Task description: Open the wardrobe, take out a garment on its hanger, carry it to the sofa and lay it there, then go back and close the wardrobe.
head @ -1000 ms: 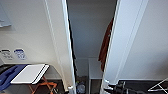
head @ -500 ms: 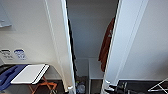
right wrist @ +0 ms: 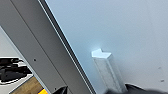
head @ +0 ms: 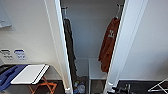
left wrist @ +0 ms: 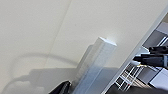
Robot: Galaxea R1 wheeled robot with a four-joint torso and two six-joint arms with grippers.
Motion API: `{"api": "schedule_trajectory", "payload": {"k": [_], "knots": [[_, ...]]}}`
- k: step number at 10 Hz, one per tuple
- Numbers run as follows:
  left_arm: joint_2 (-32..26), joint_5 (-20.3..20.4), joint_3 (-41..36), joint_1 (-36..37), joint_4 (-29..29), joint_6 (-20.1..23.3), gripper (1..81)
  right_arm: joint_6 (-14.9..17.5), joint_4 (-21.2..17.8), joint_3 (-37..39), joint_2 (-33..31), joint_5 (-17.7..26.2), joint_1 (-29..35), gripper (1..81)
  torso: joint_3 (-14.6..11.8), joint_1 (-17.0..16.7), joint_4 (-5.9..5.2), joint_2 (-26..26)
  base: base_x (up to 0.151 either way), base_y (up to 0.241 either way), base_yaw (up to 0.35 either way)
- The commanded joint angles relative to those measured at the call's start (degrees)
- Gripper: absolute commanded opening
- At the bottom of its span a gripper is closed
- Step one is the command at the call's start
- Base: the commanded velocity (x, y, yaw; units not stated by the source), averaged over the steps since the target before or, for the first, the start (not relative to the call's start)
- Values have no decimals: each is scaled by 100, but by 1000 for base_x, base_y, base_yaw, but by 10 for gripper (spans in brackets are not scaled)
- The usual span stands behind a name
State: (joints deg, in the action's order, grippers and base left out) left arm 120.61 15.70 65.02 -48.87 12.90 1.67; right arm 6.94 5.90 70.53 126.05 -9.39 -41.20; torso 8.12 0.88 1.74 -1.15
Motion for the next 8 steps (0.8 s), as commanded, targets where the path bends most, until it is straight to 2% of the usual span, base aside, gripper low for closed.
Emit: {"api": "schedule_trajectory", "payload": {"k": [1, 4, 7, 8], "knots": [[-142, -1632, -1993, -268, 890, -255, 811, -272, -63, -515, -235, 1441, 107, 811, 0, 0, 0, 0, 0, 0, 0], [-554, -1606, -2283, -460, 1048, -255, 811, -289, -71, -708, -569, 1361, 90, 811, 0, -2, 0, 0, 0, 0, 0], [-713, -1343, -2197, -759, 1162, -246, 811, -298, -71, -744, -928, 1141, -94, 811, -7, -30, 0, -17, 0, 0, 0], [-723, -1106, -2021, -909, 1154, -246, 811, -307, -71, -701, -1070, 1106, -165, 811, -5, -30, 0, -17, 0, 0, 0]]}}
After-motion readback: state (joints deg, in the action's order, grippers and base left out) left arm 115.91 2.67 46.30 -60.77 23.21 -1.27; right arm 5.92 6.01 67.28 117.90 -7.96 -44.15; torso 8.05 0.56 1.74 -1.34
